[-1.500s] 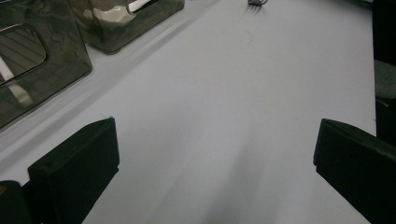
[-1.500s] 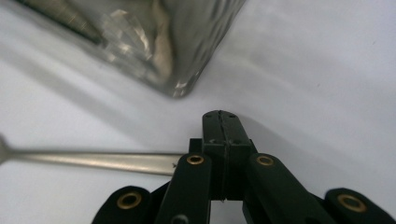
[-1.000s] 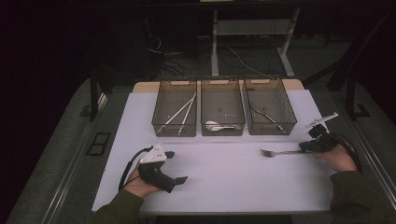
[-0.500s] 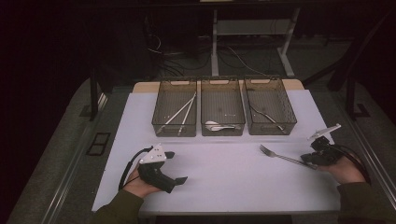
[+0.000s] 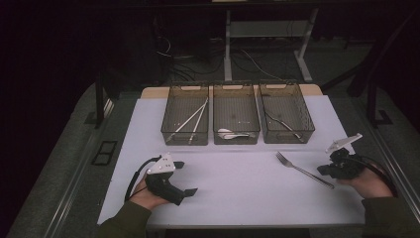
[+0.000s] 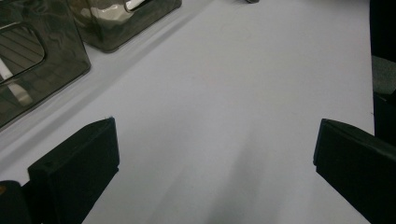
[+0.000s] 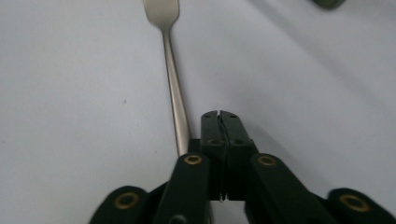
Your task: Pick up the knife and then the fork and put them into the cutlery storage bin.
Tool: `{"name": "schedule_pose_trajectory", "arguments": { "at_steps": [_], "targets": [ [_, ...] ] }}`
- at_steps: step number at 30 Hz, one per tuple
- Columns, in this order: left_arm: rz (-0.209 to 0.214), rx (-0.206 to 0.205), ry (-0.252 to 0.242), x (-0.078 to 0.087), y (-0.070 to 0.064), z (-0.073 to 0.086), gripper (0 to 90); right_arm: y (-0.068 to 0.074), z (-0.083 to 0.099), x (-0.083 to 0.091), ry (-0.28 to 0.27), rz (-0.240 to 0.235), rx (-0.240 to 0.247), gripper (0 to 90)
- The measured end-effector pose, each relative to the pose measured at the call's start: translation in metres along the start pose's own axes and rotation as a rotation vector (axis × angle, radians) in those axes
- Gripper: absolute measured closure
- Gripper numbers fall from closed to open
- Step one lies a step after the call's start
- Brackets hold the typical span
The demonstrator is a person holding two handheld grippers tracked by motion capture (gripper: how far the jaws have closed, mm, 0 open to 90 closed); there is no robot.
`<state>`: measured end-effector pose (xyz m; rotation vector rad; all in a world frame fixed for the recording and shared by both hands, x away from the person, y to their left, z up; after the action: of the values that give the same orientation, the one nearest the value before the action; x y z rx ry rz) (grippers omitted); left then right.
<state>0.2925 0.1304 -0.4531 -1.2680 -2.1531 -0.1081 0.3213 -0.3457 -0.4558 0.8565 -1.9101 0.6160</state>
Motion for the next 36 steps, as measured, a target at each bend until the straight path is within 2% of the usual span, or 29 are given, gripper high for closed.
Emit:
{"name": "schedule_pose_trajectory", "arguments": {
  "at_steps": [4, 7, 8, 9, 13, 18, 23, 24, 28, 36],
  "targets": [
    [0.003, 0.004, 0.0, -0.001, 0.0, 0.0, 0.0, 0.003, -0.011, 0.002, -0.002, -0.009, 0.048, 78.8],
    [0.006, 0.011, -0.004, -0.002, -0.001, 0.0, 0.0, 0.009, -0.021, -0.002, 0.022, -0.041, 0.105, 76.6],
    [0.006, 0.005, -0.004, -0.002, 0.0, 0.0, 0.0, 0.009, -0.021, -0.002, 0.022, -0.041, 0.105, 76.6],
    [0.006, 0.007, -0.003, -0.002, 0.0, 0.0, 0.0, 0.012, -0.027, -0.007, 0.05, -0.052, 0.137, 76.2],
    [0.007, 0.01, -0.003, -0.002, 0.0, 0.001, 0.0, 0.018, -0.039, -0.017, 0.109, -0.069, 0.196, 76.0],
    [0.007, 0.009, -0.002, -0.002, 0.0, 0.001, 0.0, 0.019, -0.049, -0.028, 0.168, -0.083, 0.241, 76.0],
    [0.008, 0.01, -0.001, -0.002, 0.0, 0.001, 0.0, 0.019, -0.055, -0.035, 0.205, -0.095, 0.259, 76.5],
    [0.007, 0.01, -0.001, -0.002, 0.0, 0.001, 0.0, 0.018, -0.055, -0.037, 0.221, -0.085, 0.276, 76.8],
    [0.006, 0.01, 0.0, -0.002, 0.0, 0.001, 0.0, 0.018, -0.056, -0.042, 0.254, -0.1, 0.283, 79.3],
    [0.006, 0.011, 0.002, -0.003, -0.001, 0.001, 0.0, 0.016, -0.057, -0.043, 0.271, -0.11, 0.272, 82.3]
  ]
}}
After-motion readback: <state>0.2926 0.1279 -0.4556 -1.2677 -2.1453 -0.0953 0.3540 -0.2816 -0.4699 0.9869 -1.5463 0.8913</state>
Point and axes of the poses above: each handheld gripper's, and its own axes: x roughly backward along the jaws, z roughly out of its underside, y roughly to its left, the point moved 5 cm from there along -x, roughly forward along the jaws, and after that the axes turned 10 degrees about x, right-handed, at the moved point
